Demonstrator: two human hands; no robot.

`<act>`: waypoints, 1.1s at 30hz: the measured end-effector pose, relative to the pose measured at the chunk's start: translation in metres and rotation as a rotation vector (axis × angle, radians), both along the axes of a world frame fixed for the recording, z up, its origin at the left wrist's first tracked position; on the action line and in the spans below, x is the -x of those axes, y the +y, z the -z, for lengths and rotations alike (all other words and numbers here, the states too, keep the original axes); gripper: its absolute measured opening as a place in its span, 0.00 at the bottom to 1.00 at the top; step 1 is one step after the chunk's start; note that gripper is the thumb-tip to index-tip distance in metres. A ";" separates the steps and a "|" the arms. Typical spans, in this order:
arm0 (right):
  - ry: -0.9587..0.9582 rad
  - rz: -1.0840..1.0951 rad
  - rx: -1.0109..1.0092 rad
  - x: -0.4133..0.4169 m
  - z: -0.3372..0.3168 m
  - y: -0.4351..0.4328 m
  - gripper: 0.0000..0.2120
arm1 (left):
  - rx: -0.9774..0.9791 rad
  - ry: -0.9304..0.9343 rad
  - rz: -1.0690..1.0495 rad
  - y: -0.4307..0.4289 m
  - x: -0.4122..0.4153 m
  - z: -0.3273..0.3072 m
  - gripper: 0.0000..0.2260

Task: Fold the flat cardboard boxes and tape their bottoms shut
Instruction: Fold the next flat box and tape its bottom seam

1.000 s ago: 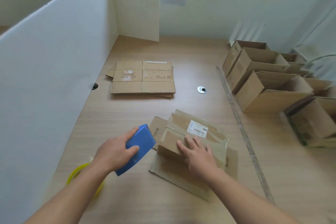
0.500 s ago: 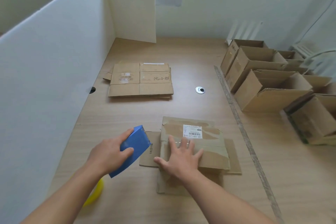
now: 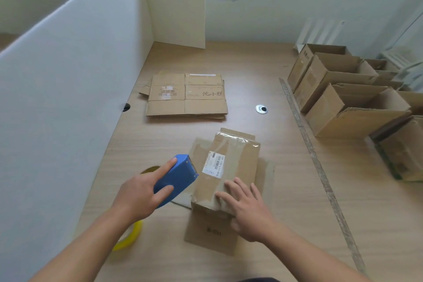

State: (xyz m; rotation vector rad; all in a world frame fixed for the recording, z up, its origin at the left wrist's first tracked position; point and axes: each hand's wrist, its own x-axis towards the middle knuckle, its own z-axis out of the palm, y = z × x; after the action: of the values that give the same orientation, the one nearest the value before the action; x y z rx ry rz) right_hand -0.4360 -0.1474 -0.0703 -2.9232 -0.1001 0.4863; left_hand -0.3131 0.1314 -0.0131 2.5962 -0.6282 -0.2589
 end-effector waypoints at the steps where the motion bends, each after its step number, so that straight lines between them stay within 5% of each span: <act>1: -0.024 0.037 -0.002 0.000 0.001 0.000 0.37 | 0.017 -0.024 0.014 0.001 0.002 0.000 0.30; 12: 0.037 0.030 0.034 -0.020 -0.007 -0.033 0.32 | 0.095 -0.478 0.357 0.005 0.012 0.005 0.20; 15: 0.107 0.049 -0.142 -0.031 -0.028 -0.031 0.30 | 0.070 -0.579 0.416 0.002 0.011 0.007 0.22; 20: -0.054 0.101 -0.579 -0.040 -0.062 -0.015 0.27 | 0.056 -0.692 0.519 -0.002 0.006 0.002 0.24; 33: -0.170 0.120 -0.853 -0.033 -0.084 0.010 0.12 | 0.126 -0.738 0.598 -0.002 0.011 -0.010 0.22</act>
State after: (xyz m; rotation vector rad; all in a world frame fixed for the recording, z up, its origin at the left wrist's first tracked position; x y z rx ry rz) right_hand -0.4031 -0.1371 0.0135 -2.1064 -0.1171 0.1168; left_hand -0.3238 0.1291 -0.0029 2.2696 -1.6069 0.5738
